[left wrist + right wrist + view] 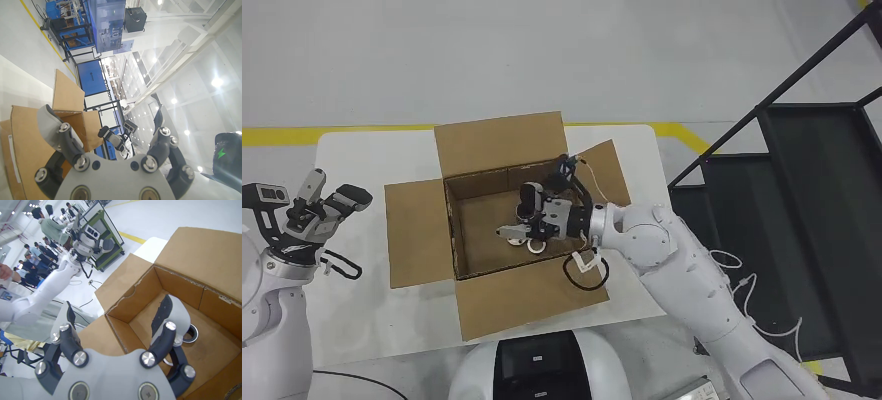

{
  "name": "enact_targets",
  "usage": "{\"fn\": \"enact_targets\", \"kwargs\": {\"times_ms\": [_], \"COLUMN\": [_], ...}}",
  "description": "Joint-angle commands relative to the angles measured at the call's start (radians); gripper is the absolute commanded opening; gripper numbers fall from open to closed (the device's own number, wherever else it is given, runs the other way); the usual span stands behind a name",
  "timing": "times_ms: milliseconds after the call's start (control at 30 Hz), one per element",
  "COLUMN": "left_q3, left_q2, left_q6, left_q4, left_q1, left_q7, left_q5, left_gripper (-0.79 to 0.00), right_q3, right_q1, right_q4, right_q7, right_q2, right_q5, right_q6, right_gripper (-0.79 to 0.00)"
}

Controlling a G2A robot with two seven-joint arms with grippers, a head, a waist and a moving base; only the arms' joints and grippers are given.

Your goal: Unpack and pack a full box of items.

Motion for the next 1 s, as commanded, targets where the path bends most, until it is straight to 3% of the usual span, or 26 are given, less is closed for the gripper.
{"fn": "enact_targets", "kwargs": {"times_ms": [0, 200, 300, 500, 967], "left_q3": [0.000, -0.043, -0.069, -0.053, -0.043], "left_q2": [0.000, 0.011, 0.016, 0.018, 0.016], "left_q6": [0.000, 0.014, -0.027, -0.131, -0.137], "left_q4": [0.000, 0.029, 0.060, 0.100, 0.106], "left_q1": [0.000, 0.013, 0.015, 0.021, 0.020], "left_q7": [0.000, -0.005, 0.023, 0.101, 0.105], "left_q5": [0.000, 0.052, 0.100, 0.242, 0.236], "left_gripper": [0.000, 0.000, 0.000, 0.000, 0.000], "right_q3": [0.041, 0.172, 0.217, 0.217, 0.217], "right_q1": [-0.019, -0.090, -0.118, -0.118, -0.118], "right_q4": [-0.031, -0.100, -0.107, -0.107, -0.107], "right_q7": [0.039, 0.078, 0.126, 0.126, 0.126], "right_q2": [0.009, 0.034, 0.046, 0.046, 0.046], "right_q5": [0.034, 0.111, 0.093, 0.093, 0.093], "right_q6": [0.017, 0.048, 0.051, 0.051, 0.051], "right_gripper": [0.000, 0.000, 0.000, 0.000, 0.000]}}
